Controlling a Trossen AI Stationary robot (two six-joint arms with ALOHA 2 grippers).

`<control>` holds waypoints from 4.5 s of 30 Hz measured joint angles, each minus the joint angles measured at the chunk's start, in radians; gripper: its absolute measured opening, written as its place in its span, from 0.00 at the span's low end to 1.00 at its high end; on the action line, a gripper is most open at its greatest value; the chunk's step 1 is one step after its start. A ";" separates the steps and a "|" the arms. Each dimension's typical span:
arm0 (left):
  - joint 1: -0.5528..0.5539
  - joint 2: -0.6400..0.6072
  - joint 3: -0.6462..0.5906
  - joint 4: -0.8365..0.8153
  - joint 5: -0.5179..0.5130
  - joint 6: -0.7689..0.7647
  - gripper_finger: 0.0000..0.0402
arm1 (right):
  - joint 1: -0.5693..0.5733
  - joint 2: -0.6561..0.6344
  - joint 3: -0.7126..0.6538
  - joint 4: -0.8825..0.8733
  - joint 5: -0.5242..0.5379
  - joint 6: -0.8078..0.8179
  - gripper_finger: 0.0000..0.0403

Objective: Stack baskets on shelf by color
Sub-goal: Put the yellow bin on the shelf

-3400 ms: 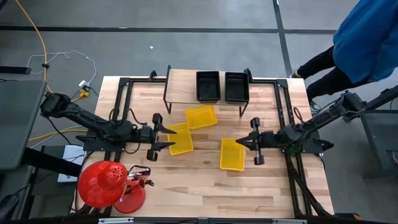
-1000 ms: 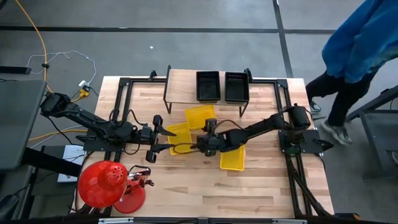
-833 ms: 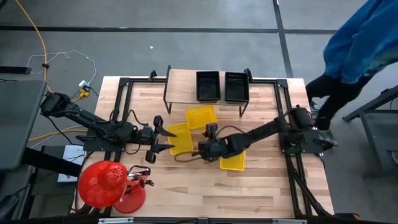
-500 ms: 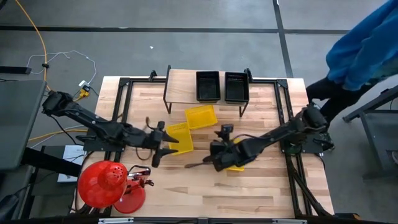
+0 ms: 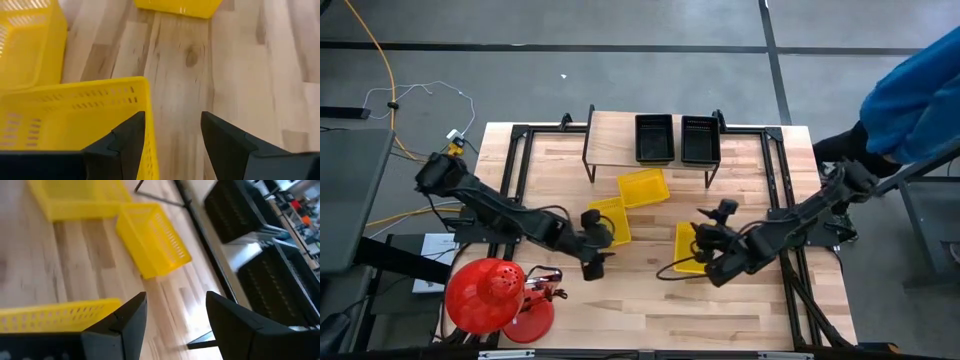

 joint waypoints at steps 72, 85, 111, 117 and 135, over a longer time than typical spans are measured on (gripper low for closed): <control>-0.196 0.189 0.525 -0.782 -0.262 0.246 0.00 | -0.001 -0.069 -0.109 0.323 0.068 -0.145 0.48; 0.134 0.189 0.568 -0.871 -0.258 0.408 0.00 | 0.000 -0.069 -0.109 0.355 0.060 -0.179 0.48; 0.572 0.132 0.569 -0.657 -0.043 0.743 0.00 | 0.000 -0.069 -0.109 0.372 0.053 -0.202 0.48; 0.651 0.132 0.569 -0.657 0.006 0.762 0.00 | 0.000 -0.069 -0.109 0.378 0.053 -0.202 0.48; 0.710 0.132 0.569 -0.652 0.140 0.788 0.00 | 0.000 -0.069 -0.109 0.386 0.053 -0.202 0.48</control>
